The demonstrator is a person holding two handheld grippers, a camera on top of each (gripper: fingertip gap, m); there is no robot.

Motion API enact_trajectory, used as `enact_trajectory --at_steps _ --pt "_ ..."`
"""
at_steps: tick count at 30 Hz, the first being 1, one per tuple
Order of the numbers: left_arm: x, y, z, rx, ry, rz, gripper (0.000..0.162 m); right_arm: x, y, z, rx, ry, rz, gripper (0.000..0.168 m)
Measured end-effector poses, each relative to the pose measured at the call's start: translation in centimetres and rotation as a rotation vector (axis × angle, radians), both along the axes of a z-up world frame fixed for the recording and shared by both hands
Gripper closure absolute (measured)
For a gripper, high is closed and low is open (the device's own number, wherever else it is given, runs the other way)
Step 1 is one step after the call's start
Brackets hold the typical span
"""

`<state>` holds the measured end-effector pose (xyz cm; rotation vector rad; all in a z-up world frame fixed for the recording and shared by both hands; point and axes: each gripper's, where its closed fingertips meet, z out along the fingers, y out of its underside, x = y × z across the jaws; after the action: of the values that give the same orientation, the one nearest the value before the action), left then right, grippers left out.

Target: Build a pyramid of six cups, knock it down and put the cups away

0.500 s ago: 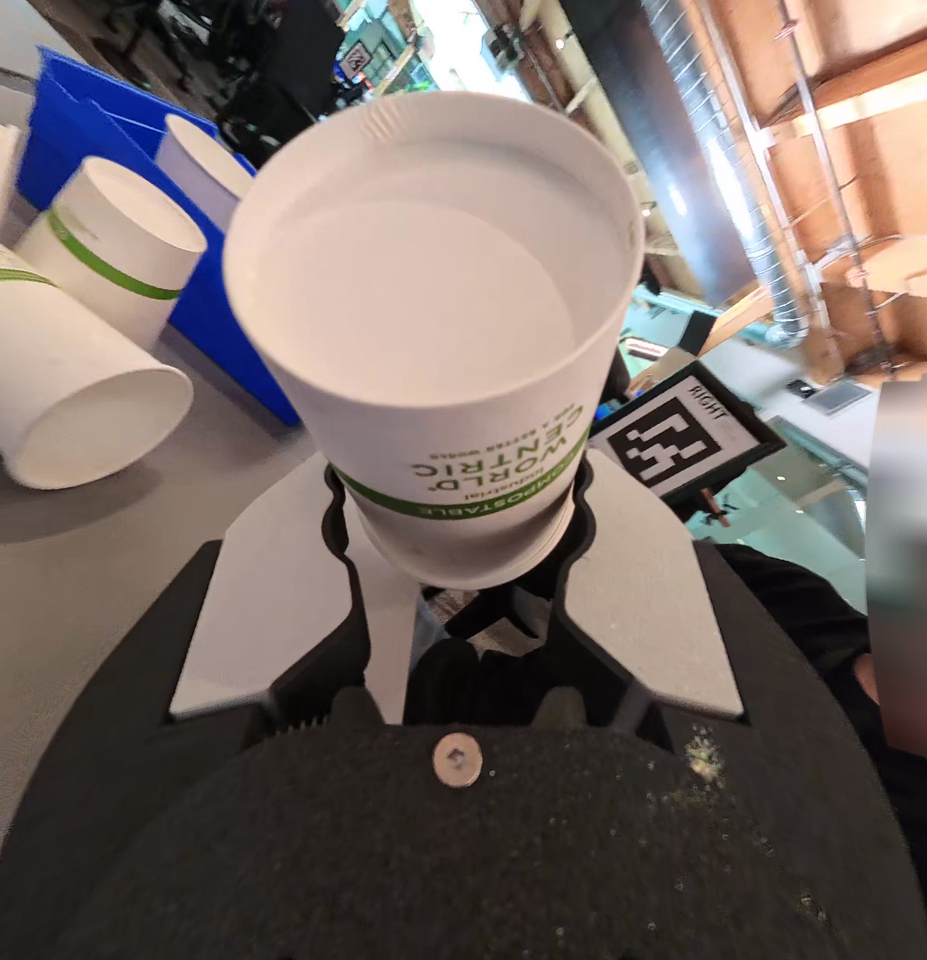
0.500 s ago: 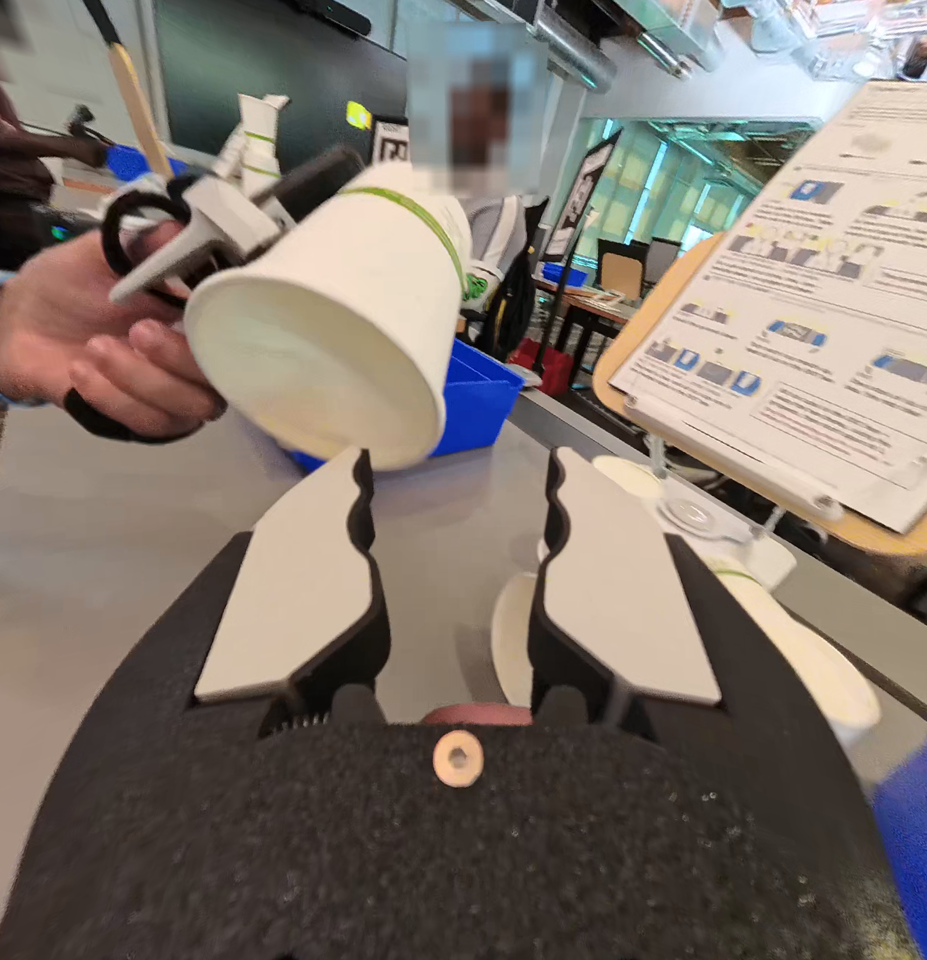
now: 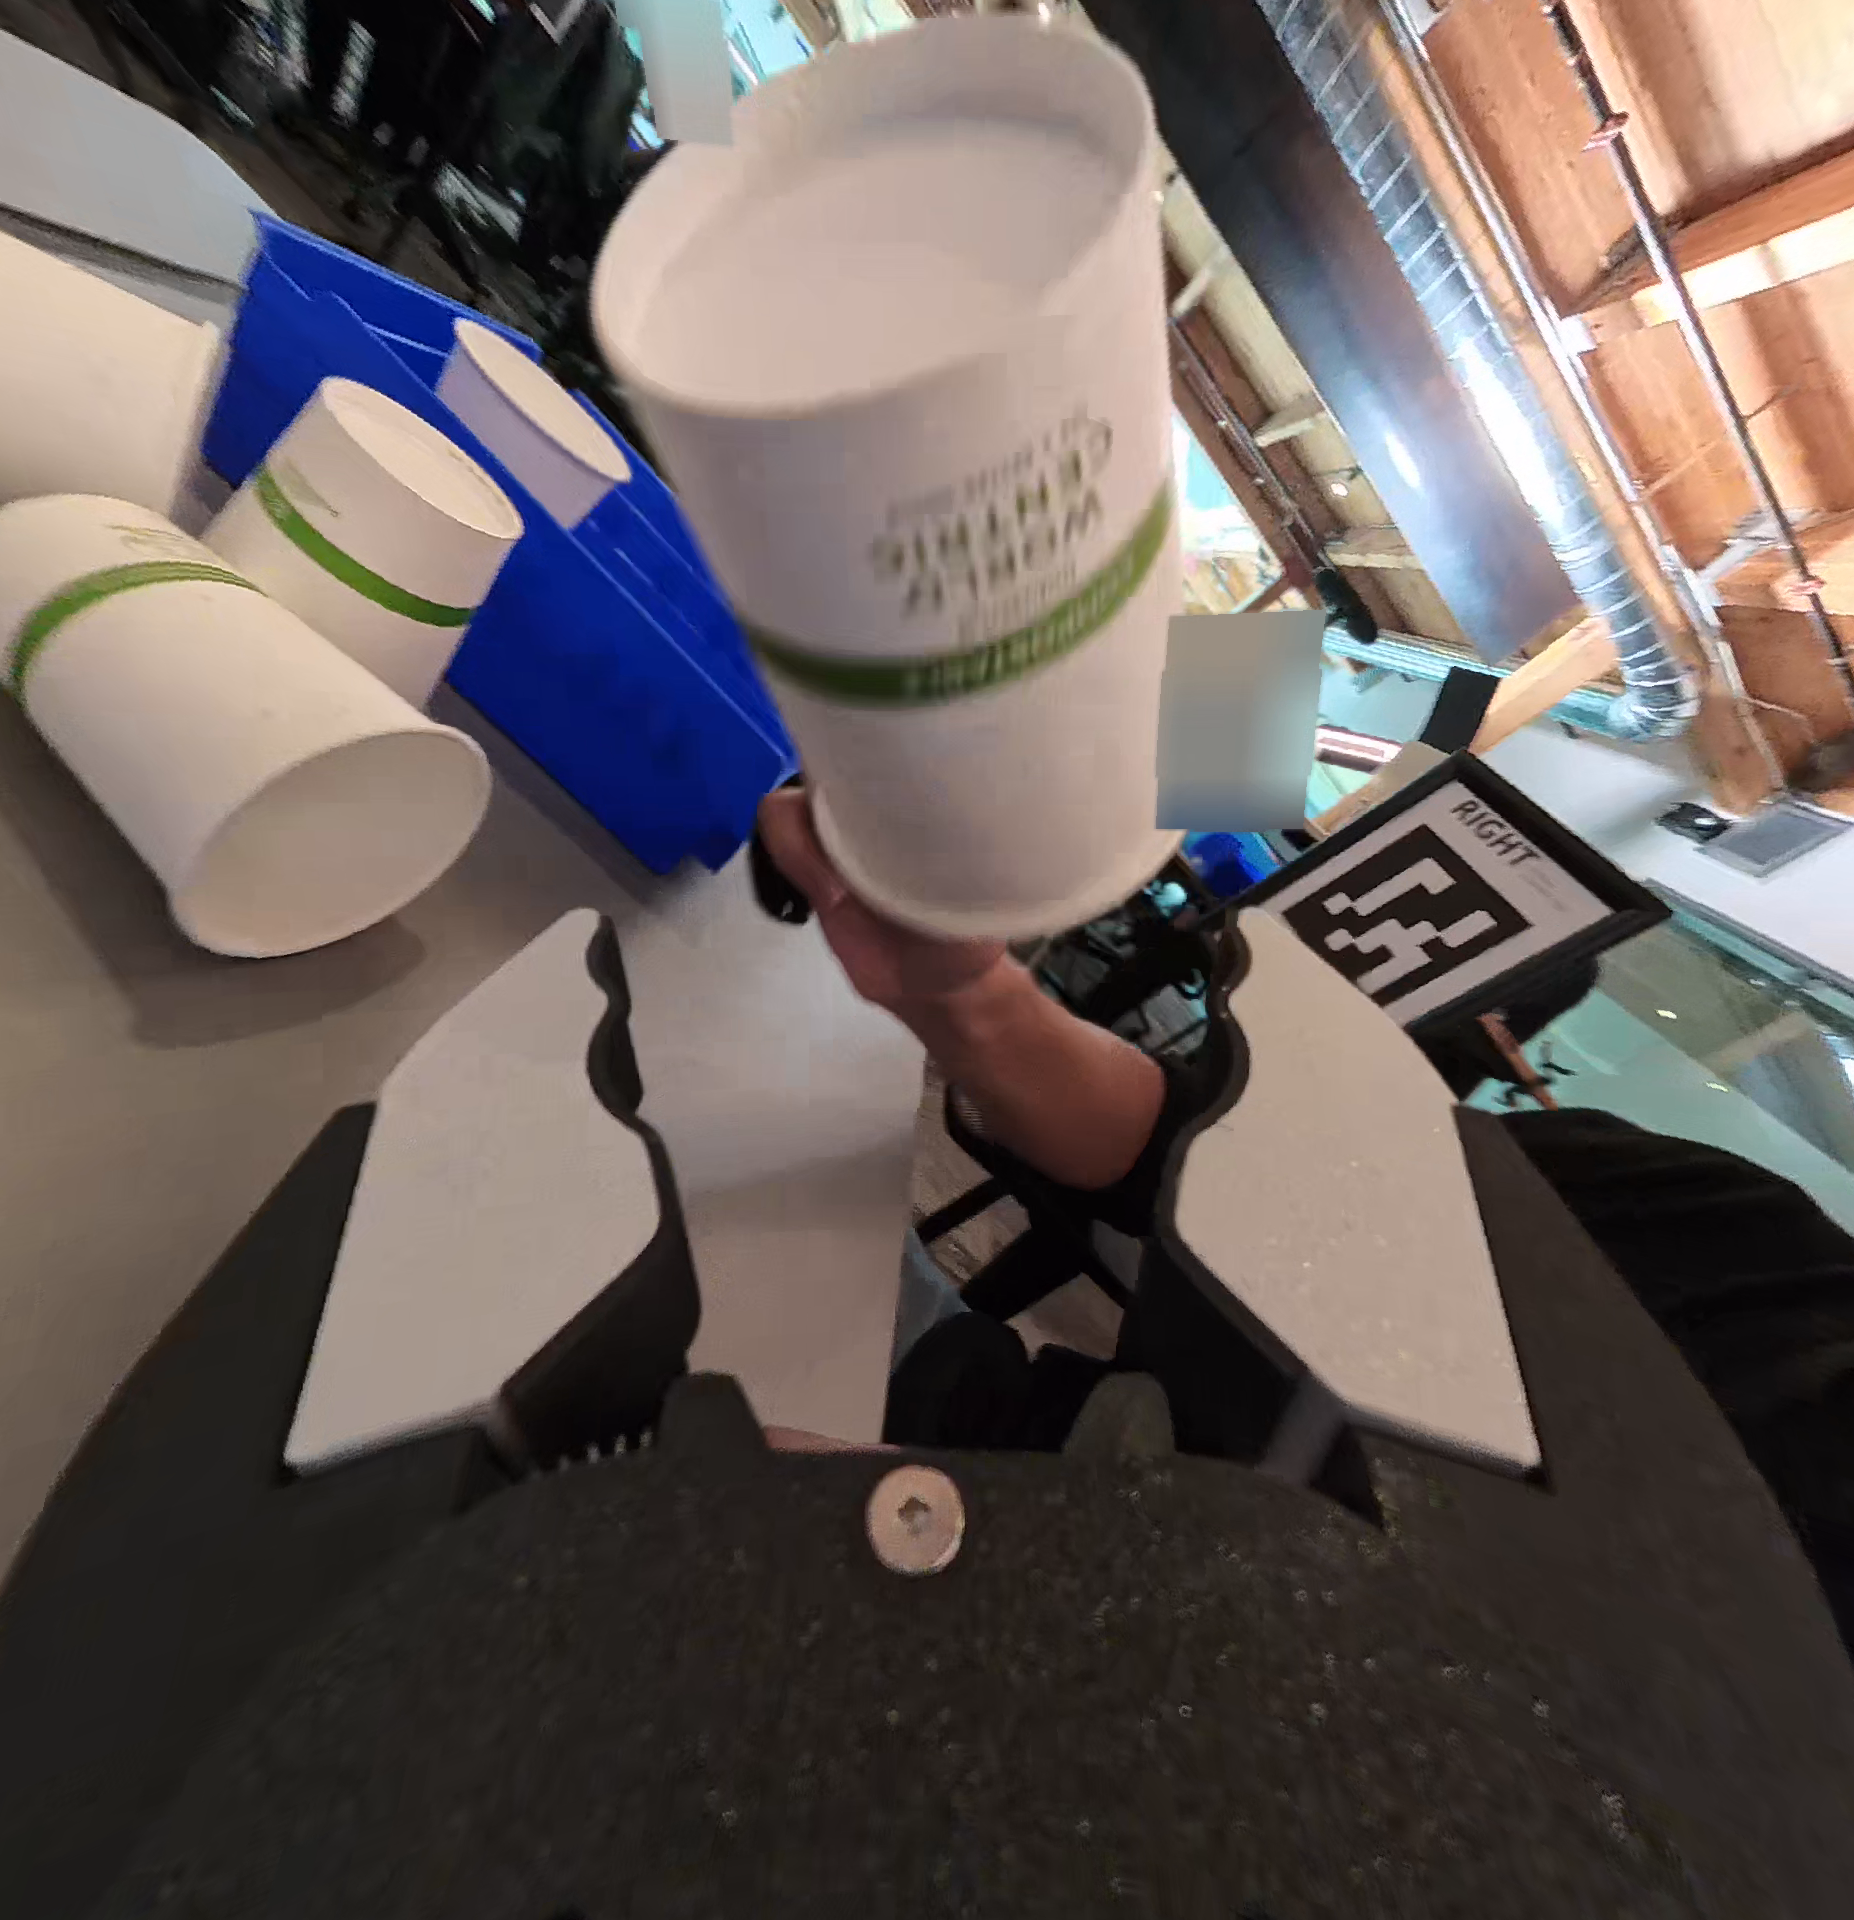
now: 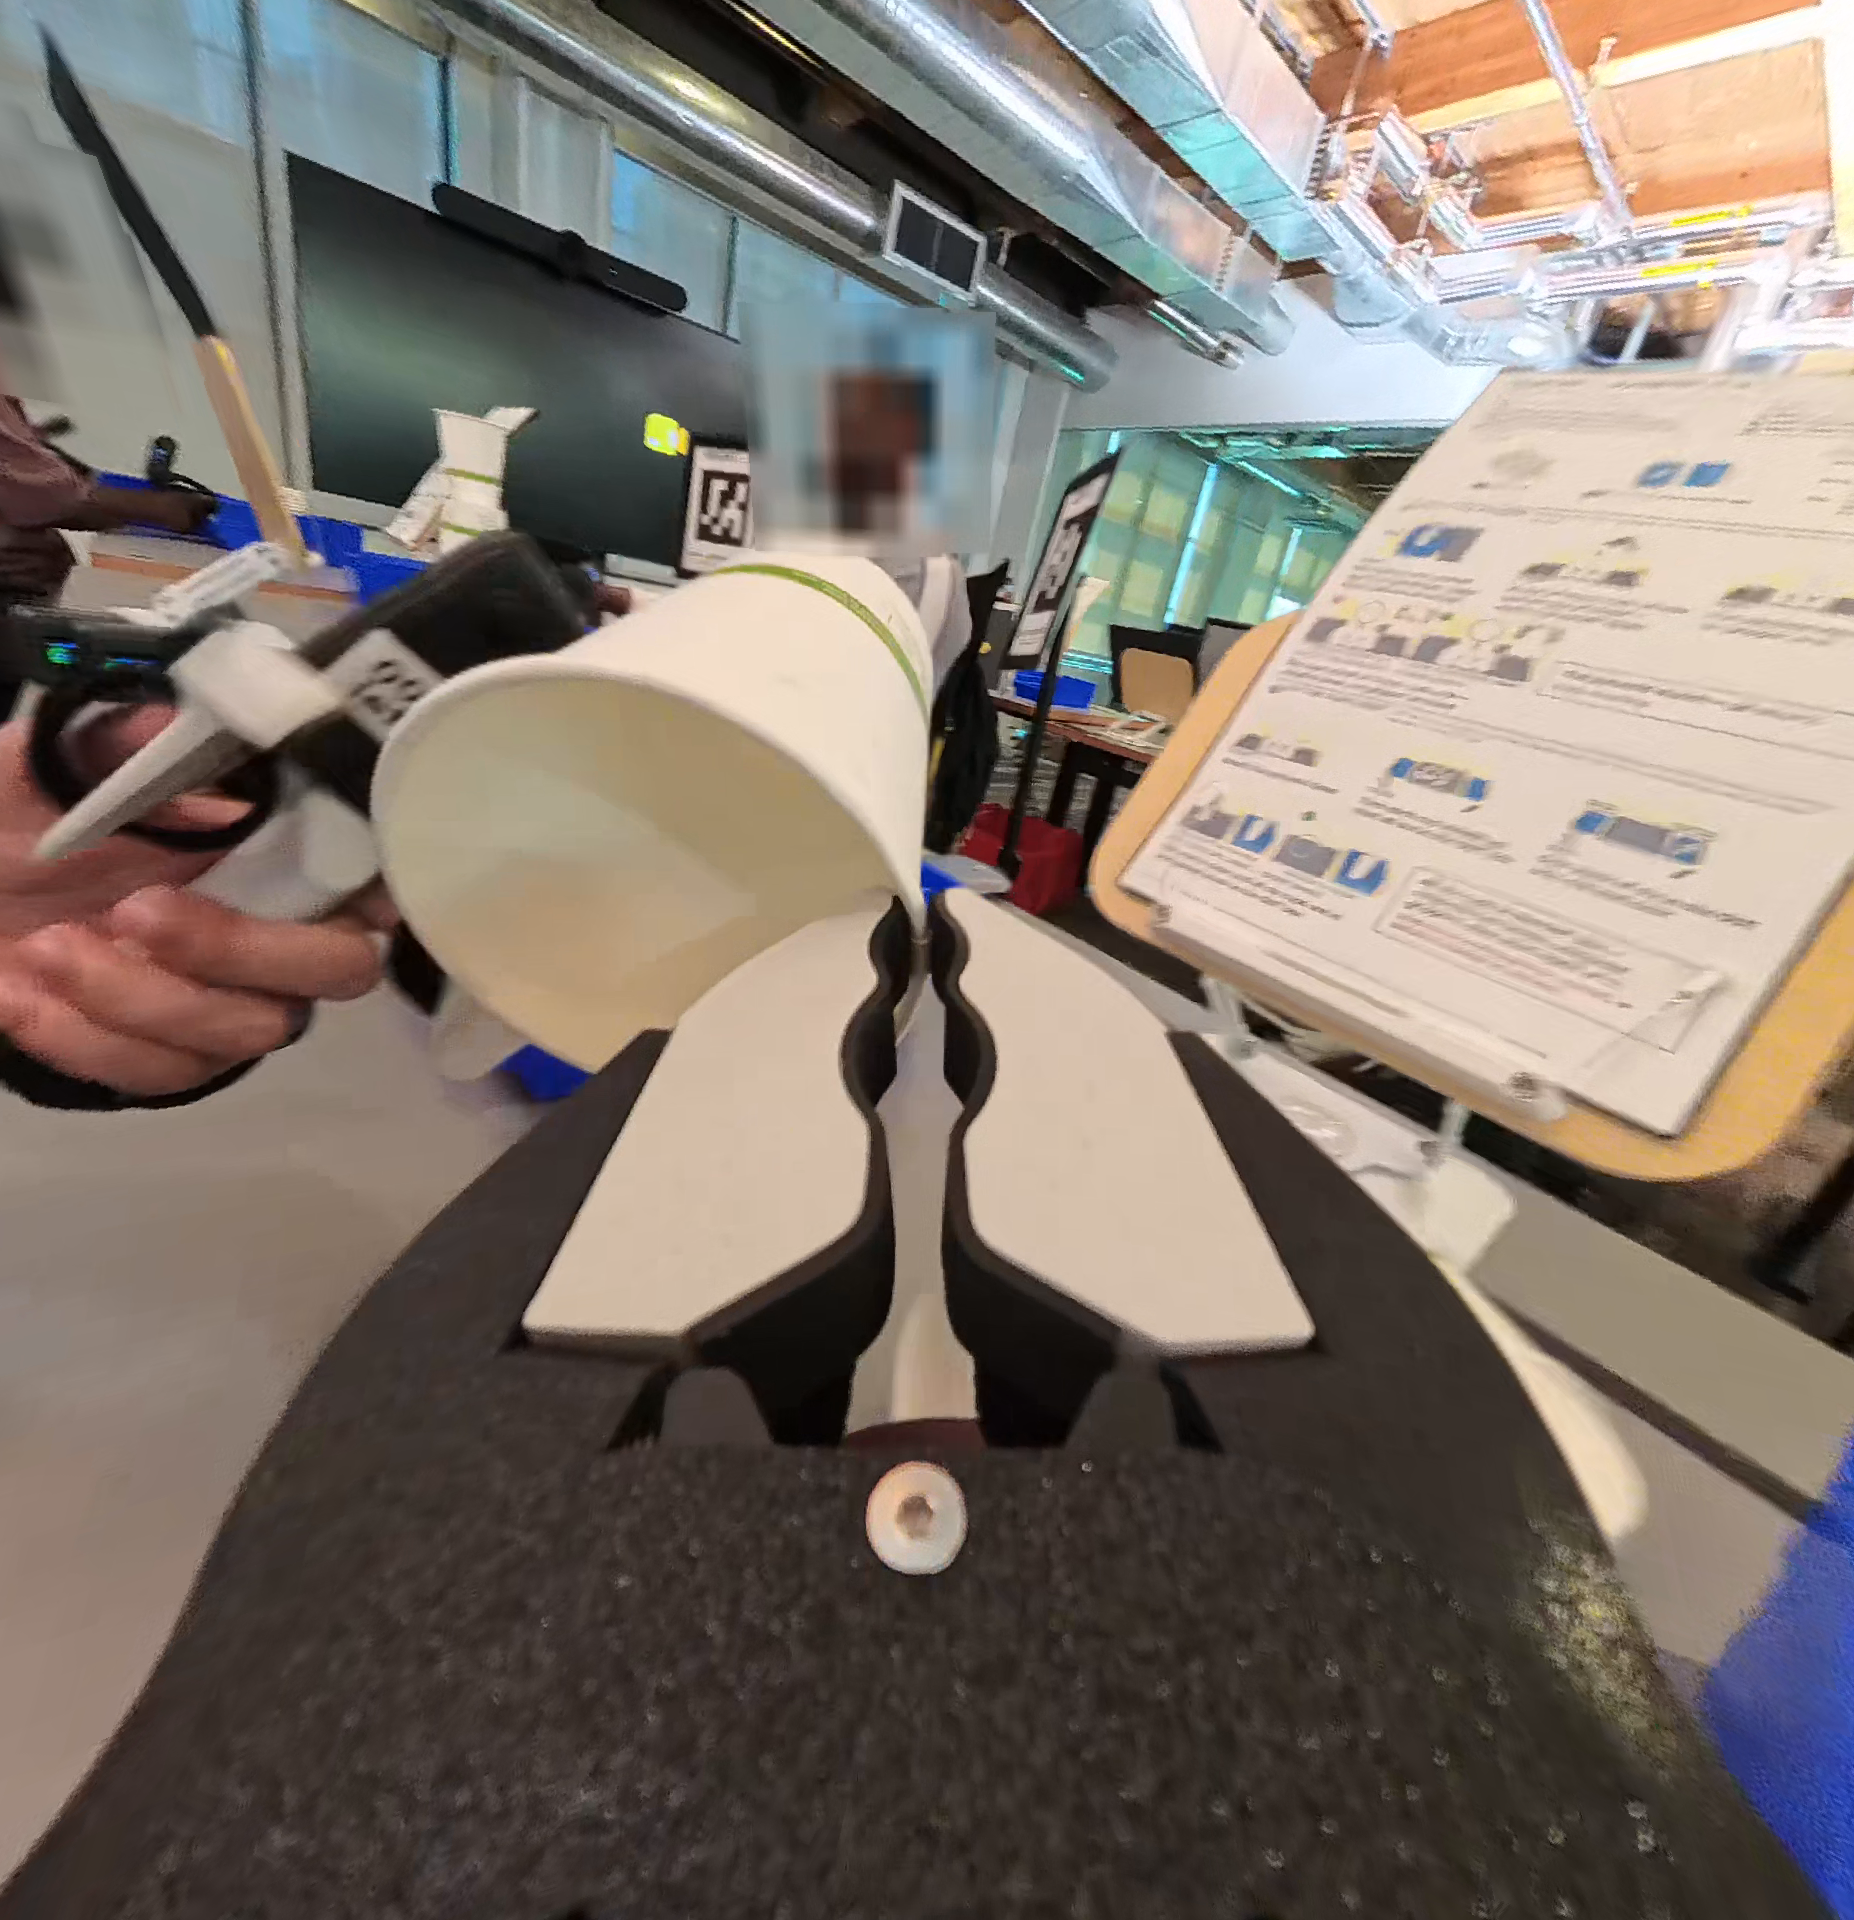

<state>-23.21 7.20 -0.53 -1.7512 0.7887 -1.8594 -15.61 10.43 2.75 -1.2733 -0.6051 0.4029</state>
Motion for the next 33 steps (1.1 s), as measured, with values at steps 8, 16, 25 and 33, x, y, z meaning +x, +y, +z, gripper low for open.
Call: enact_trajectory --at_steps 8,16,25,33 --pt "-3.7 2.6 -3.5 0.41 0.27 0.44 0.064 17.2 3.8 10.5 -0.385 -0.175 -0.28 0.165" --pt "-2.4 2.0 -6.3 0.47 0.399 0.406 0.068 30.5 6.6 5.4 -1.273 -0.554 -0.387 0.165" --pt "-1.7 0.9 -7.3 0.57 0.494 0.375 0.067 33.7 10.9 -4.9 -1.627 -0.528 -0.436 0.165" --pt "-1.1 0.5 -8.2 0.543 0.505 0.331 0.067 35.4 12.3 -11.3 -1.688 -0.548 -0.502 0.162"
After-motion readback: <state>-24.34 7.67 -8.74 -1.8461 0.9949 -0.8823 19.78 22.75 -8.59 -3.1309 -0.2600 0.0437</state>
